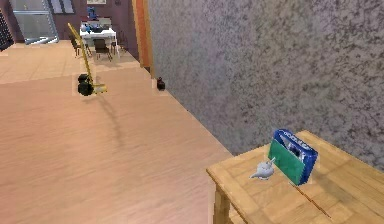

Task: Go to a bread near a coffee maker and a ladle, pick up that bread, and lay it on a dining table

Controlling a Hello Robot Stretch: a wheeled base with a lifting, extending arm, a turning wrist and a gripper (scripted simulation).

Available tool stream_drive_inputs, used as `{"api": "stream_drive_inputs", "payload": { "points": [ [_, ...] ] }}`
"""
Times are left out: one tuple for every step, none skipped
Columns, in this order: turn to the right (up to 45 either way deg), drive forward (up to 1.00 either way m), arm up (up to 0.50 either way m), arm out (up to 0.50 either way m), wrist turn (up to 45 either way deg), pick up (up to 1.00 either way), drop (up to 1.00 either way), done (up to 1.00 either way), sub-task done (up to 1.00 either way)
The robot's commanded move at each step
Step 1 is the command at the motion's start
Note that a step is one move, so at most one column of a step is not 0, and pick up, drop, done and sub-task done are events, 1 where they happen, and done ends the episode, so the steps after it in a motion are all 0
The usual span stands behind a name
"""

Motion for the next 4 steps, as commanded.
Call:
{"api": "stream_drive_inputs", "payload": {
  "points": [
    [0.0, 0.0, 0.0, 0.46, 0.0, 0.0, 0.0, 0.0, 0.0],
    [0.0, 0.0, 0.0, 0.0, 39.0, 0.0, 0.0, 0.0, 0.0],
    [0.0, 0.0, -0.04, 0.0, 0.0, 0.0, 0.0, 0.0, 0.0],
    [0.0, 0.0, -0.32, 0.0, 0.0, 0.0, 0.0, 0.0, 0.0]
  ]
}}
